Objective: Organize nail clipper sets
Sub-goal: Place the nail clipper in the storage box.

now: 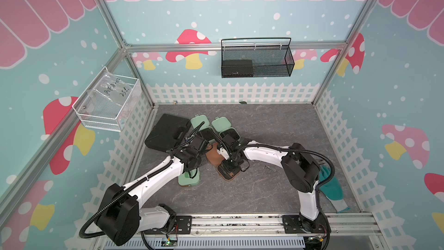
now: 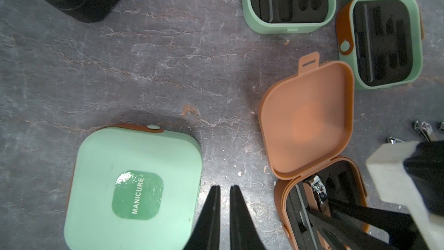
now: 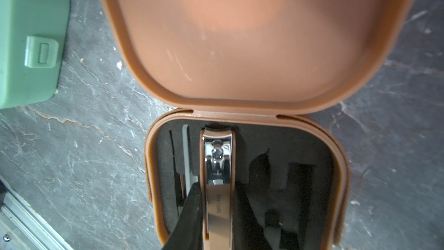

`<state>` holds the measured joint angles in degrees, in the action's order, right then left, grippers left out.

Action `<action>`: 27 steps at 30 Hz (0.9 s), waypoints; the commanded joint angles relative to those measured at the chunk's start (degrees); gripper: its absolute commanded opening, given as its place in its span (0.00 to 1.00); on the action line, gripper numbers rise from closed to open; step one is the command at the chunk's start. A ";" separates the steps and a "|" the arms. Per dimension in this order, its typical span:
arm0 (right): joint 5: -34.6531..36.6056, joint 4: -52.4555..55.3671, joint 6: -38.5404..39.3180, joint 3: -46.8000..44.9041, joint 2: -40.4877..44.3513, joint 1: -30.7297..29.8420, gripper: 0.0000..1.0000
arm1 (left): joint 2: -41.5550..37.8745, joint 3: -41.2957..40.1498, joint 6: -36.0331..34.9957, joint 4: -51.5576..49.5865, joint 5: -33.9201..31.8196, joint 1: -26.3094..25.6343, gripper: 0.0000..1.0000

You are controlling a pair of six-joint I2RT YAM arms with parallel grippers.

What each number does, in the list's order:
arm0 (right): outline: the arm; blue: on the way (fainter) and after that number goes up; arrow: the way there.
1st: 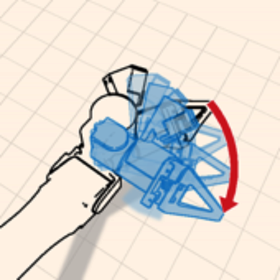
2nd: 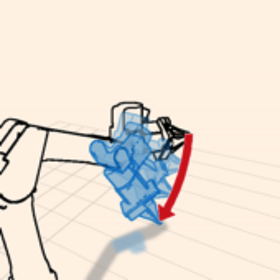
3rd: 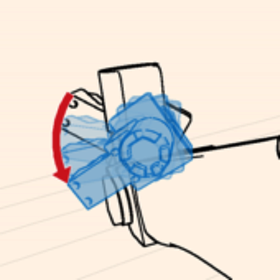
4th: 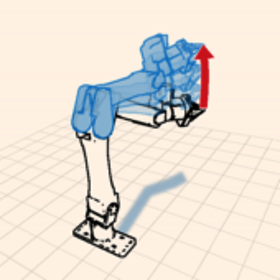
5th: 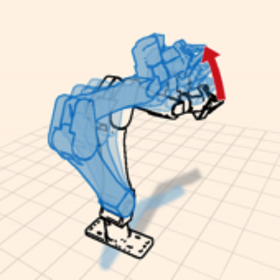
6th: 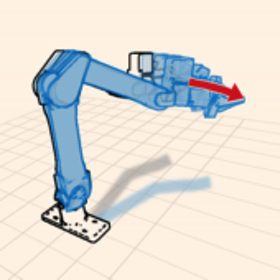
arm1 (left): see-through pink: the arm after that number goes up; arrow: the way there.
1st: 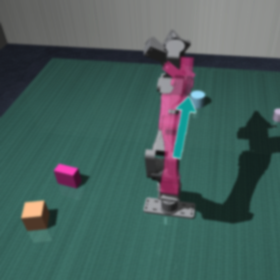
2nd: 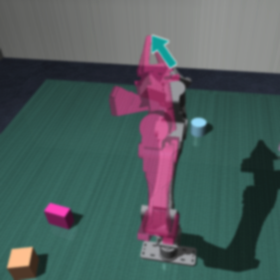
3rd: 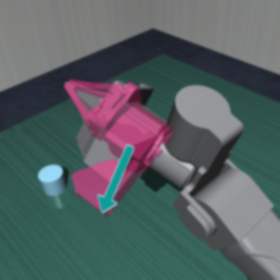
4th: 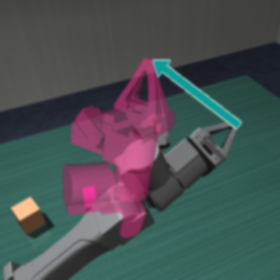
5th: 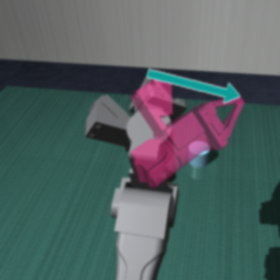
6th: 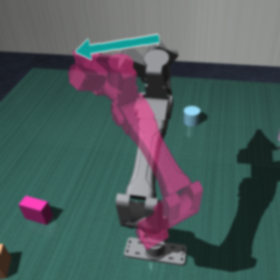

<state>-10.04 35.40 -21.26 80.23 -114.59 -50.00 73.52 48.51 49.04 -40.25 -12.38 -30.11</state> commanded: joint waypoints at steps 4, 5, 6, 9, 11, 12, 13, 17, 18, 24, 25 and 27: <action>4.65 4.27 0.45 -0.15 -3.60 -0.52 0.00 | 0.55 -0.44 0.01 0.78 0.21 0.31 0.13; 5.46 4.28 0.15 -0.07 -4.23 -0.62 0.00 | 0.58 -0.44 0.03 0.75 0.28 0.31 0.13; 6.61 4.31 -0.22 -0.15 -4.86 -0.79 0.00 | 0.70 -0.41 0.02 0.72 0.33 0.38 0.13; 10.31 4.89 -1.39 -0.23 -7.17 -1.15 0.00 | 0.86 -0.44 -0.02 0.78 0.34 0.31 0.13; 12.60 5.42 -1.92 -0.51 -8.91 -1.40 0.00 | 0.84 -0.44 -0.07 0.75 0.41 0.31 0.13; 13.46 5.61 -2.16 -0.73 -9.97 -1.58 0.00 | 0.86 -0.44 -0.08 0.76 0.42 0.32 0.13; 13.89 5.59 -2.29 -0.99 -10.72 -1.70 0.00 | 0.96 -0.44 -0.08 0.72 0.42 0.36 0.13; 15.84 5.11 -3.15 -2.55 -14.19 -2.39 0.00 | 1.03 -0.52 -0.07 0.86 0.34 0.31 0.13; 16.28 4.94 -3.42 -2.94 -15.05 -2.64 0.00 | 1.02 -0.49 -0.03 0.87 0.38 0.31 0.13; 17.73 4.88 -4.49 -4.29 -18.54 -3.84 0.00 | 1.10 -0.70 -0.08 1.07 0.63 0.31 0.13; 17.65 4.98 -4.53 -4.21 -18.50 -3.92 0.00 | 1.19 -0.64 -0.08 1.09 0.67 0.31 0.13; 17.44 5.12 -4.58 -3.82 -17.67 -4.05 0.02 | 1.38 -0.54 -0.07 1.09 0.91 0.32 0.13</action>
<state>2.28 38.41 -24.14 83.05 -118.63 -54.76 74.24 48.38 49.04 -39.92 -11.75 -30.11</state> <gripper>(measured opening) 0.183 0.131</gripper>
